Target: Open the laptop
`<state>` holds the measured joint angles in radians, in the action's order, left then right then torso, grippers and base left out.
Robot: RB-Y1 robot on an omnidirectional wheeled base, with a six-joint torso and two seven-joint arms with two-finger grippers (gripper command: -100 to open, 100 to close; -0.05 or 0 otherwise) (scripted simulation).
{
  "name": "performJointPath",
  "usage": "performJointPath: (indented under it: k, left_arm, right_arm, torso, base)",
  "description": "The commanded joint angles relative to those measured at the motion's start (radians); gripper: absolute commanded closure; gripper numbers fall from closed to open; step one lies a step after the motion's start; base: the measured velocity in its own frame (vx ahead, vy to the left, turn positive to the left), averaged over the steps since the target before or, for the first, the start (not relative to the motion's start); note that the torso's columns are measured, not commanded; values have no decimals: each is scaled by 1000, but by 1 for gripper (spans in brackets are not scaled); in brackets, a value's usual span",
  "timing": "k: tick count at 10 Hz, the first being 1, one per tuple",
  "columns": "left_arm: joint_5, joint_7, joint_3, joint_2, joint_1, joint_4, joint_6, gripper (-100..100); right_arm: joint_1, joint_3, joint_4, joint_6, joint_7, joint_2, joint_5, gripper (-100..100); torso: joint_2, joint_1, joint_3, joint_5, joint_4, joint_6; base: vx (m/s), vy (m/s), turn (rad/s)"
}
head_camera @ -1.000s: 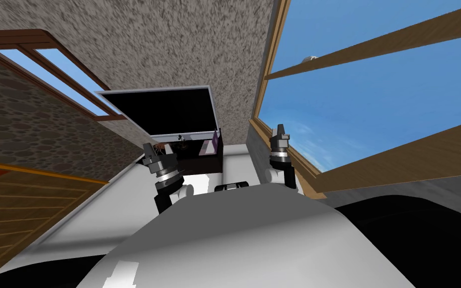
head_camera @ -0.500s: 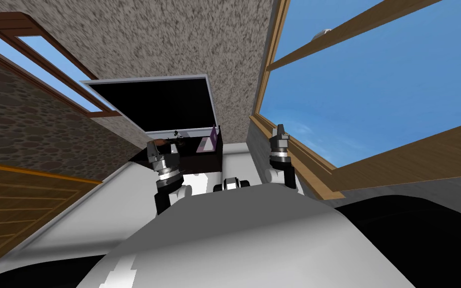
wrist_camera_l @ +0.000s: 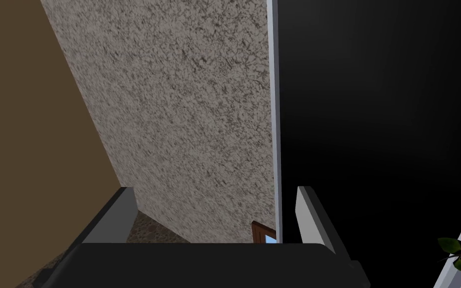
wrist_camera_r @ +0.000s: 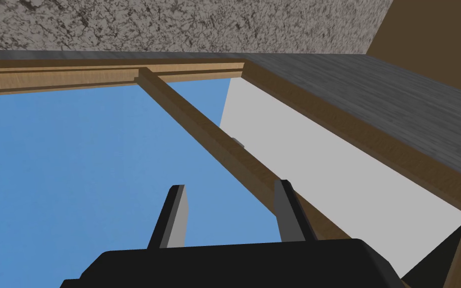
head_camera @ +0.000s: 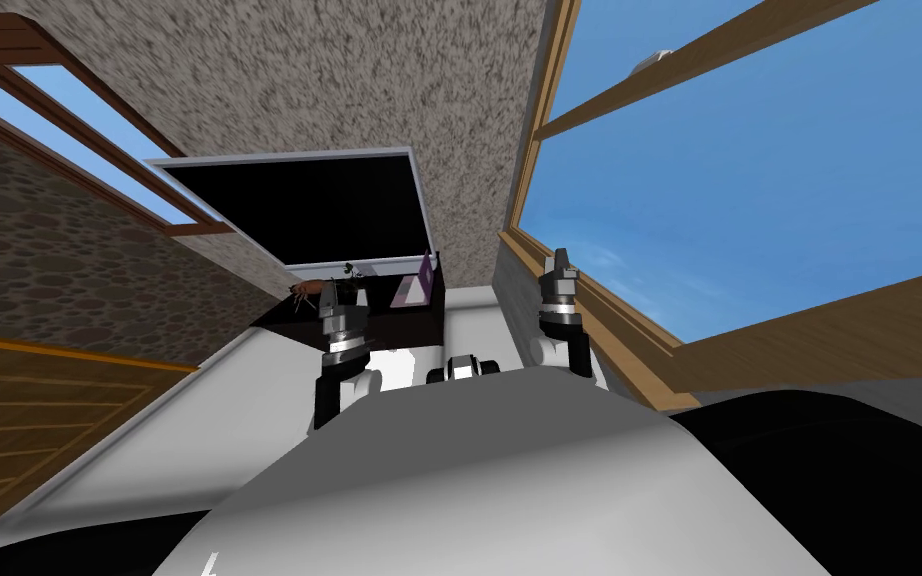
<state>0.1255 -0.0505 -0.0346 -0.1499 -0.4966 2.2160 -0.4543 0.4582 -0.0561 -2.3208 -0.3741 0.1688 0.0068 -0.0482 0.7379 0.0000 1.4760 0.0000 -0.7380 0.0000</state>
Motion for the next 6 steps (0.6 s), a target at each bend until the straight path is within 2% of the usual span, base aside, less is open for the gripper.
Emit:
performJointPath:
  k: [1,6]
  left_arm:
    - [12,-14,5,-24,18,-27,52,-100]
    - [30,-35,21,-11,51,-75,140,-100]
  right_arm:
    - [0,0,0,0,0,0,0,0]
    - [0,0,0,0,0,0,0,0]
  torso:
    - [0,0,0,0,0,0]
    - [0,0,0,0,0,0]
  base:
    - [46,-9,-13]
    - [43,-3,-13]
